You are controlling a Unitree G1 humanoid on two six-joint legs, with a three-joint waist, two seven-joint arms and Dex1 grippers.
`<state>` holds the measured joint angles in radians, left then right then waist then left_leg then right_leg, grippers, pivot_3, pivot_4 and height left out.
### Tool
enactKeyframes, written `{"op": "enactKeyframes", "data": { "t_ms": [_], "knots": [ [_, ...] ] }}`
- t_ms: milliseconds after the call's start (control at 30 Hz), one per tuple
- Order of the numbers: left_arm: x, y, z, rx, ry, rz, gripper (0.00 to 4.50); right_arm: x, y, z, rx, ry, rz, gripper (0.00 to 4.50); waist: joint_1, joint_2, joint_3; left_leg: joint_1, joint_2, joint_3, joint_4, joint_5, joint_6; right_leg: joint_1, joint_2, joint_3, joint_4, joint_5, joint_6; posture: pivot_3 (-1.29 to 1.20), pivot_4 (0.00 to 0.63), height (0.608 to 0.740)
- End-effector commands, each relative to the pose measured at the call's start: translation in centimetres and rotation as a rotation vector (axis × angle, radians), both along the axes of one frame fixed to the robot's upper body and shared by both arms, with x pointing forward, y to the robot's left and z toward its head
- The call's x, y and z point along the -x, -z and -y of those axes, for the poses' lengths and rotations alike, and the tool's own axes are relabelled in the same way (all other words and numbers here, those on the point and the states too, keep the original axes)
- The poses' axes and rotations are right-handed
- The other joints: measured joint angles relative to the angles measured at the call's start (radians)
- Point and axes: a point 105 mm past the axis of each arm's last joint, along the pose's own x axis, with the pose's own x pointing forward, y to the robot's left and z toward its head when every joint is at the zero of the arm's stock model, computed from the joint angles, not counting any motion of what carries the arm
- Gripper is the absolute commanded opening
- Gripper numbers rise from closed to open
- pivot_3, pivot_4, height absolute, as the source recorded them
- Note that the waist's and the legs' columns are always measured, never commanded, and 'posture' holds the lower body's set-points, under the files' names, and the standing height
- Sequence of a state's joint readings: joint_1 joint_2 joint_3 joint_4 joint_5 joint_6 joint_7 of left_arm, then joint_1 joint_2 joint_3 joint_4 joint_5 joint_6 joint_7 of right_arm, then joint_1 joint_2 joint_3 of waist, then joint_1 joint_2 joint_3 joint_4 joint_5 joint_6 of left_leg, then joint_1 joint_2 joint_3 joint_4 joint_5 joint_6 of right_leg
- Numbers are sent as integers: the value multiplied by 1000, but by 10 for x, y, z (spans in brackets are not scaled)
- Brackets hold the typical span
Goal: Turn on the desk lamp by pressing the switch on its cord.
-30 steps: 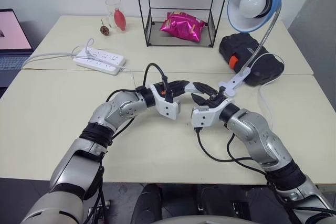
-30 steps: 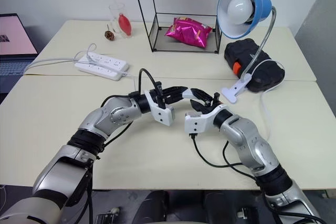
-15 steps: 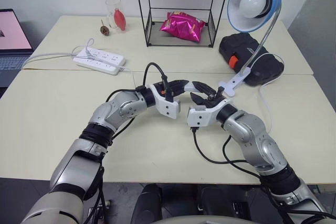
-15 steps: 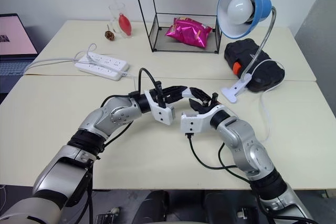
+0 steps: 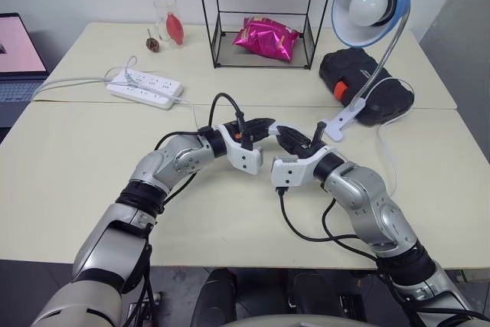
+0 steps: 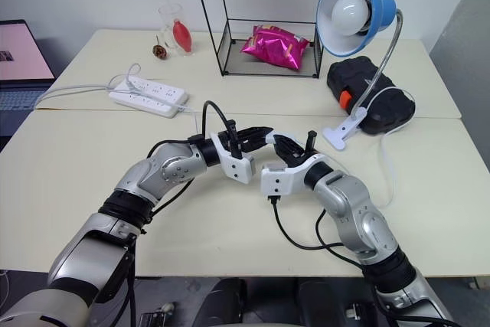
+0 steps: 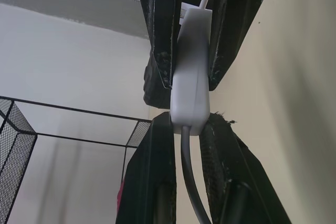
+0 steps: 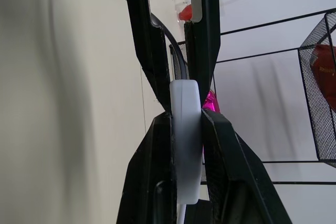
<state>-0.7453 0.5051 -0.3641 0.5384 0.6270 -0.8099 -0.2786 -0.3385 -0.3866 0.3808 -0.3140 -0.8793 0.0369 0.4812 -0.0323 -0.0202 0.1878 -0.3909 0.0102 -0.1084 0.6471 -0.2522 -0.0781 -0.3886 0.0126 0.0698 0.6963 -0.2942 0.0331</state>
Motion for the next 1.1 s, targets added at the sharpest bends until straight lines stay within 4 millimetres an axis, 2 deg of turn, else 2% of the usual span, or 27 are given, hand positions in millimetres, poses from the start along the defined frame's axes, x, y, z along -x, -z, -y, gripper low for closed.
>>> {"op": "enactKeyframes", "data": {
  "t_ms": [33,333,400,433,633,833,1100],
  "knots": [
    [5,-16,6,44,36,49,341,4,-7,-3,-16,-21,15,335,0,0,0,0,0,0,0,0,0,0,0,0,0,0,0,0,150,740],
    [6,-17,7,49,37,50,341,9,-9,-2,-72,-42,7,335,0,0,0,0,0,0,0,0,0,0,0,0,0,0,0,0,150,740],
    [6,-17,7,51,37,49,341,11,-9,0,-92,-46,-10,1040,0,0,0,0,0,0,0,0,0,0,0,0,0,0,0,0,150,740],
    [6,-16,7,52,37,49,341,12,-9,0,-91,-48,-10,1156,0,0,0,0,0,0,0,0,0,0,0,0,0,0,0,0,150,740],
    [6,-16,8,55,37,50,341,18,-12,7,-66,-56,27,2570,0,0,0,0,0,0,0,0,0,0,0,0,0,0,0,0,150,740],
    [6,-16,8,54,37,55,341,24,-19,12,-69,-51,49,2593,0,0,0,0,0,0,0,0,0,0,0,0,0,0,0,0,150,740],
    [7,-16,9,56,43,56,341,13,-13,11,-40,-9,17,2593,0,0,0,0,0,0,0,0,0,0,0,0,0,0,0,0,150,740]
  ]
}}
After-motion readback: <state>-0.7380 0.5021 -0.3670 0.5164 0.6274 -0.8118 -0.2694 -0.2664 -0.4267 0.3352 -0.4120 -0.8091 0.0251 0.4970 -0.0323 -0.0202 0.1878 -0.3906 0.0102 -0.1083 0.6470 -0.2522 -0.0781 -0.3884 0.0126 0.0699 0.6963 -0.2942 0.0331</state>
